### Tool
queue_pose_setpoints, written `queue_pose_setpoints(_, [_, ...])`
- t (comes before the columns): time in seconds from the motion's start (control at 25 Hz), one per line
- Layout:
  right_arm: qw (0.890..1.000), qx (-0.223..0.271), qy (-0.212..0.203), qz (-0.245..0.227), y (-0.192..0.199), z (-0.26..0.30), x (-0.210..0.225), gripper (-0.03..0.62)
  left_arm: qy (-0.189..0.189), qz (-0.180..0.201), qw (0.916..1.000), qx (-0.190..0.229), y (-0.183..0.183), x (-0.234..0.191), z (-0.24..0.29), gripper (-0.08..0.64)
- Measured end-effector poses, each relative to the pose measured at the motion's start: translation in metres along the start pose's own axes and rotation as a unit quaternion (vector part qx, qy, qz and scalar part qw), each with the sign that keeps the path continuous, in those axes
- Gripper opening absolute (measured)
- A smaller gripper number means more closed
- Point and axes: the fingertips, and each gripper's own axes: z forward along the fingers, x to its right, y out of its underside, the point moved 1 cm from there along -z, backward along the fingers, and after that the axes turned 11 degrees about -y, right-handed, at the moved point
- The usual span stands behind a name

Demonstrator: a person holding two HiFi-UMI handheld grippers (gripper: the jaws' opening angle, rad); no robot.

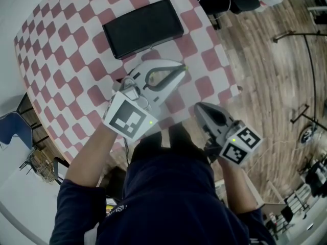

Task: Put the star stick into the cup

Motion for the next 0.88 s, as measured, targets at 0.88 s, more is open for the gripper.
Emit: queue_pose_setpoints(0.88, [1.0,-0.002,0.008,0.016,0.013,-0.006,0.008,0.015,0.038,-0.012,0.998,-0.049,0.032,0.04,0.006,0.052])
